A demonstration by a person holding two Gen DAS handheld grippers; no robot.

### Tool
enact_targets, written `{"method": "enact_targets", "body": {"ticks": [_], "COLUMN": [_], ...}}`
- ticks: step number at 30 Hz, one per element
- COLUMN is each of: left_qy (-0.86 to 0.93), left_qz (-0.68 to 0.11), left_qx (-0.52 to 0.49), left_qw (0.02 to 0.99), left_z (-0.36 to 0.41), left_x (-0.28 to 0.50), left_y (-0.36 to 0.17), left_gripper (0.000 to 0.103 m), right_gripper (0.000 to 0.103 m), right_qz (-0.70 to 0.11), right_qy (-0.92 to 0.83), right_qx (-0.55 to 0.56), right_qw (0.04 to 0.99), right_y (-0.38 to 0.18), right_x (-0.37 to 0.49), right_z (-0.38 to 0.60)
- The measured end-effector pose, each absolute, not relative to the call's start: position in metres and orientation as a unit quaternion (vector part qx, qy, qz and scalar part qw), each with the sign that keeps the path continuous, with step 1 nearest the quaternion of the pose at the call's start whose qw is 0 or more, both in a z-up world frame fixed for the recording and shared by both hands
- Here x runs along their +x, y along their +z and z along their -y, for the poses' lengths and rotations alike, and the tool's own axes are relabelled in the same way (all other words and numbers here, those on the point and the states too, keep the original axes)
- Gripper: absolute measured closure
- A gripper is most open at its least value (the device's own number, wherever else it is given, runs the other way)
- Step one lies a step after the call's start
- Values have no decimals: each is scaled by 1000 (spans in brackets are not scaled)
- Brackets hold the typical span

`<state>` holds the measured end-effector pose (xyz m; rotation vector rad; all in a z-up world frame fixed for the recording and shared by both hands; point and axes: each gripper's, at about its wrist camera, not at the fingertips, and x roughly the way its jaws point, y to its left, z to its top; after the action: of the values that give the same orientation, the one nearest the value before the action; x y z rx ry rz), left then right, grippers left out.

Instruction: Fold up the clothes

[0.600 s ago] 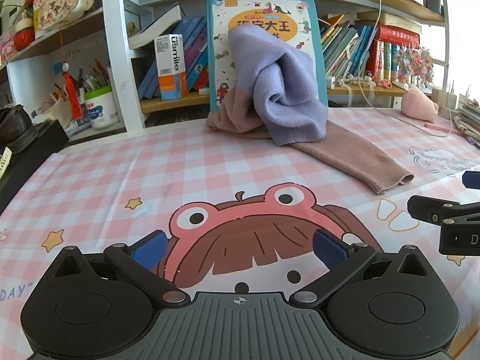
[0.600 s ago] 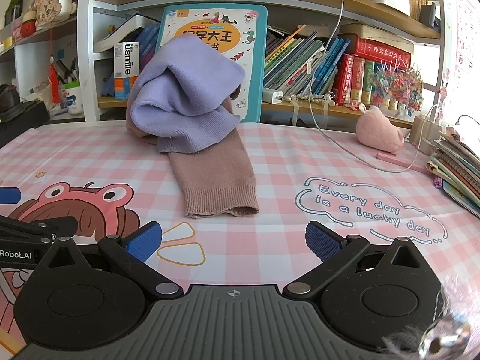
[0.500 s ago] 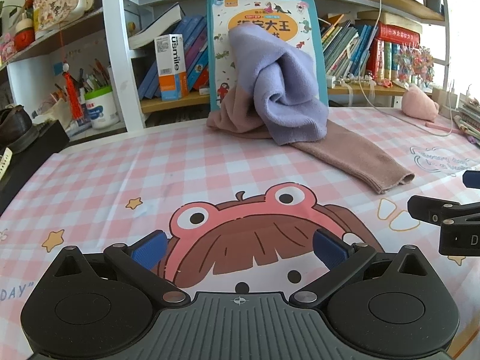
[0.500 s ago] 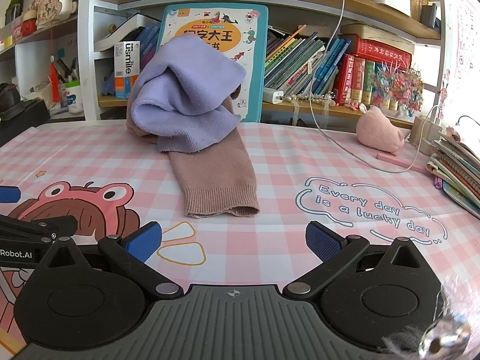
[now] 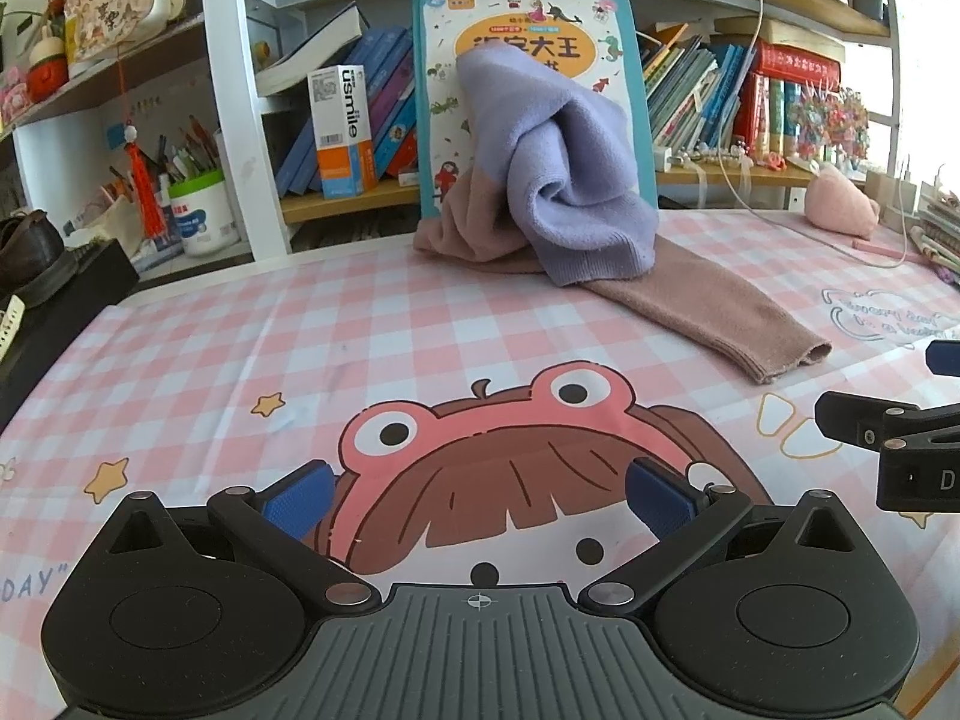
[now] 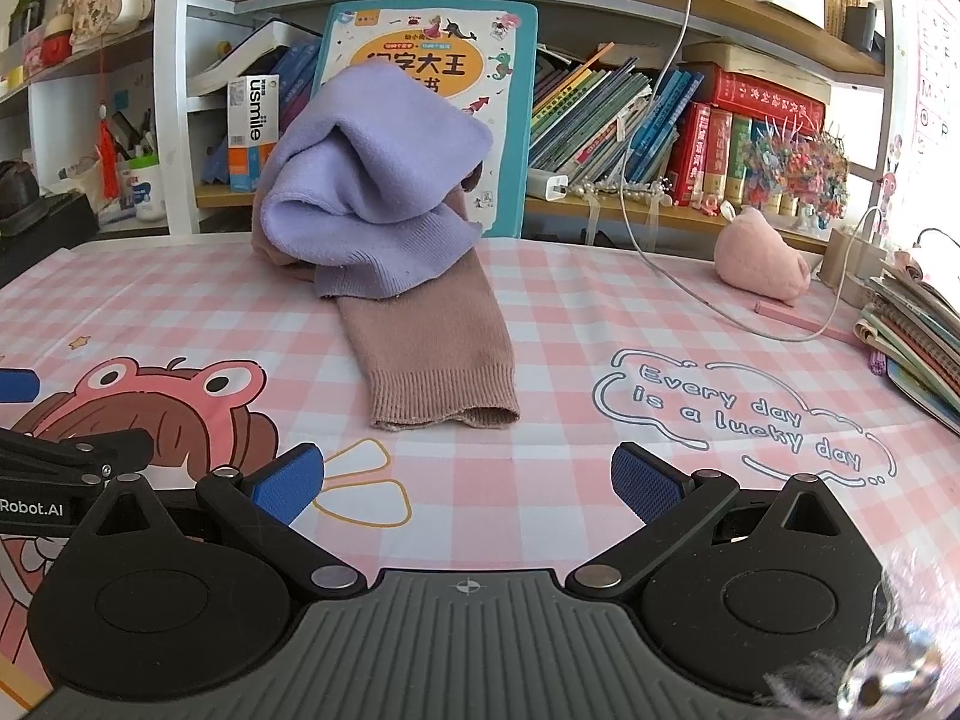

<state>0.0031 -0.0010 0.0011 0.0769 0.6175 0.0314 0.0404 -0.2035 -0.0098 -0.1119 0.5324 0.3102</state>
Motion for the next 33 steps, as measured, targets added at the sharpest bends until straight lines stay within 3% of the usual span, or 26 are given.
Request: {"method": "enact_targets", "body": {"ticks": [33], "left_qy": [18], "left_qz": [-305], "left_qx": [35], "left_qw": [952], "left_z": [0], "left_x": [3], "left_y": [0], "left_gripper": [0], "right_gripper": [0], "right_qz": [-266], "right_qy": [151], "right_qx": [-59], "right_qw": [950], "right_y": [-10], "right_x": [42], "right_z": [202]}}
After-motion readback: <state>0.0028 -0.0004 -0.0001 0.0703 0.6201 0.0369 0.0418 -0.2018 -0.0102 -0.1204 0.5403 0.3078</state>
